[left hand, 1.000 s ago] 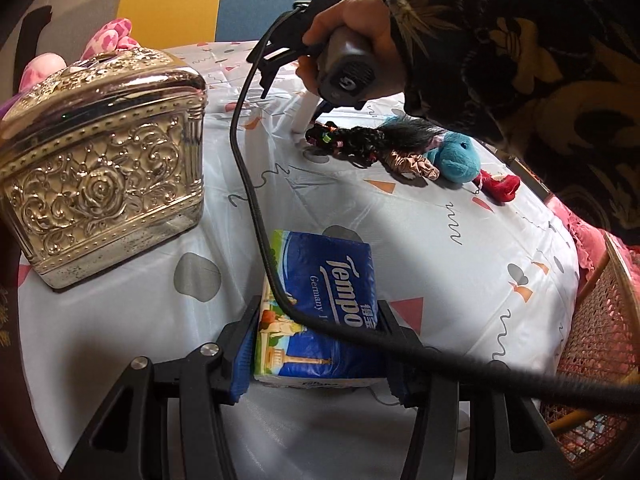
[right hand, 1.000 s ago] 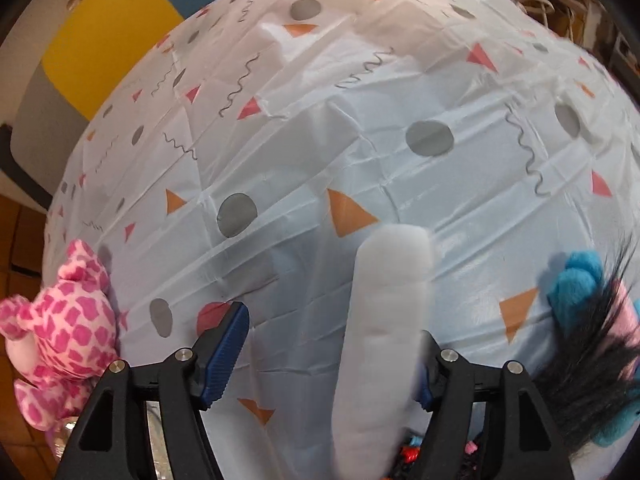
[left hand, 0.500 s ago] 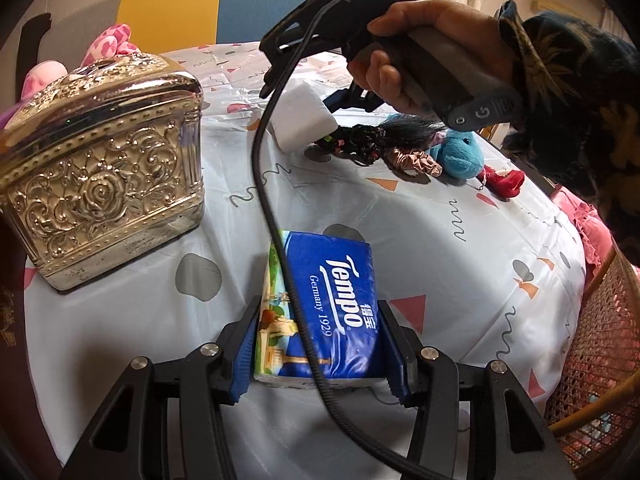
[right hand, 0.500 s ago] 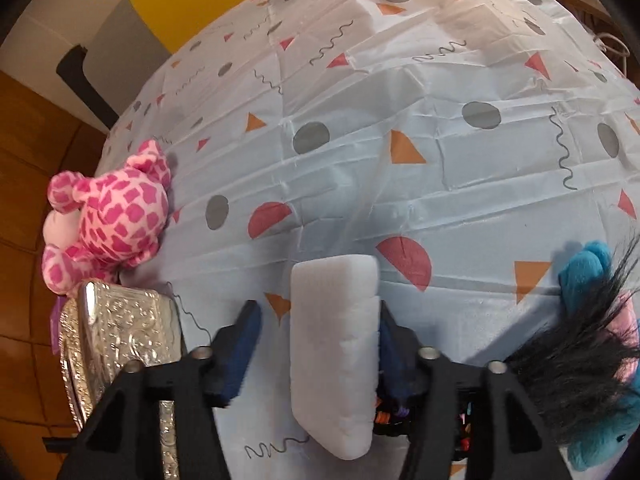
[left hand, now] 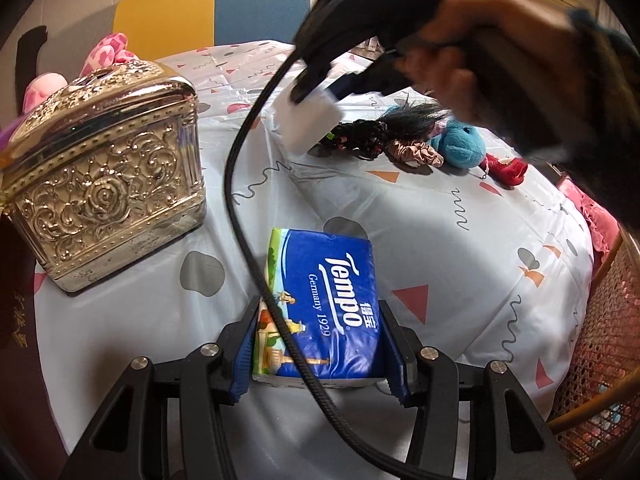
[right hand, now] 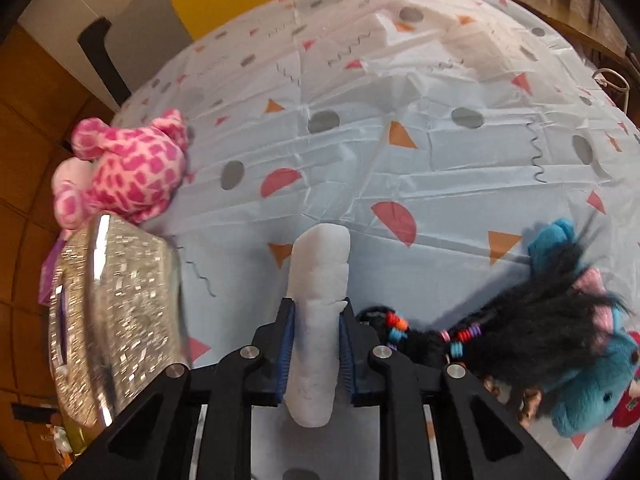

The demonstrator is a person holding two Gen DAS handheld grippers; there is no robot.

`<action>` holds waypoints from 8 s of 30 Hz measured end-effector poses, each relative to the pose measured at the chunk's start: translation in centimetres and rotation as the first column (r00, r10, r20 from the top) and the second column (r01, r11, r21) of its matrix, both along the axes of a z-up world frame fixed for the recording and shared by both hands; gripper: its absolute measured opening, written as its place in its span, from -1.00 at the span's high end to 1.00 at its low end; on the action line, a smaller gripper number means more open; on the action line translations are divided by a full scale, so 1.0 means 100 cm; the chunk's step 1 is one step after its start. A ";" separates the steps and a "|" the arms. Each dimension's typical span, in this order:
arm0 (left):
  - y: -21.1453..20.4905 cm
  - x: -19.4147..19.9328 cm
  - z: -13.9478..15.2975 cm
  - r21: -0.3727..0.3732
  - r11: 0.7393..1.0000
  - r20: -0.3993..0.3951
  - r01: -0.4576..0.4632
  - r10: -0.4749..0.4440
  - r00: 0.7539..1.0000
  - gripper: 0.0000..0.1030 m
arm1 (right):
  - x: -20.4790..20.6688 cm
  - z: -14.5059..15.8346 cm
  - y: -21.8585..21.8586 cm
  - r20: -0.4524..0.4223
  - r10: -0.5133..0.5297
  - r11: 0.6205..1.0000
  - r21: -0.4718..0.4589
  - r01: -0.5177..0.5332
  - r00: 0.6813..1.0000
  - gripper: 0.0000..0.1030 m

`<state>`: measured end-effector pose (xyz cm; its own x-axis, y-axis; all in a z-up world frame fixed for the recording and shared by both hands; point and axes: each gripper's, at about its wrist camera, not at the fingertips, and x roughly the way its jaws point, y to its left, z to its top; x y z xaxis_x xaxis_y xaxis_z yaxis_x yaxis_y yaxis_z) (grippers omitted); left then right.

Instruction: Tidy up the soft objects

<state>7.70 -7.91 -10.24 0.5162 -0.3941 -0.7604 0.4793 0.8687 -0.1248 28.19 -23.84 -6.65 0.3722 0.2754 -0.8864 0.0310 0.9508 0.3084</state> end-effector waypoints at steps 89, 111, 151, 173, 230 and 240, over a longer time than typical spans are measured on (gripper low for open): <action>0.277 -0.049 0.101 -0.007 0.708 0.184 -0.706 0.695 0.695 -0.02 | -0.099 0.016 -0.034 0.178 -0.057 0.991 -0.109 0.077 0.982 0.61; 0.339 -0.085 0.096 -0.002 0.625 0.178 -0.780 0.768 0.615 -0.02 | -0.063 0.076 0.051 0.273 0.025 0.993 -0.121 0.009 0.962 0.62; 0.372 -0.098 0.065 0.002 0.588 0.107 -0.809 0.804 0.584 -0.43 | -0.183 -0.004 0.362 0.069 0.660 0.709 0.269 -0.651 0.748 0.15; 0.331 -0.104 0.092 0.005 0.594 0.194 -0.804 0.788 0.584 -0.99 | -0.213 0.039 0.289 0.251 0.595 0.800 -0.088 -0.594 0.764 -0.08; -0.020 -0.006 0.101 0.116 0.992 0.165 0.043 -0.062 0.984 -0.99 | -0.197 0.036 -0.158 0.229 -0.651 0.758 0.234 0.609 0.723 -0.61; -0.077 0.063 0.075 0.216 0.975 0.093 0.052 -0.073 0.993 -0.99 | -0.196 0.031 -0.163 0.196 -0.654 0.750 0.297 0.591 0.730 -0.61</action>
<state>13.97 -15.64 -2.76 0.5736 -0.2628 -0.7759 0.5340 0.8382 0.1110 8.57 -40.13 -3.54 0.7374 0.0526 -0.6734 0.4797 0.6611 0.5769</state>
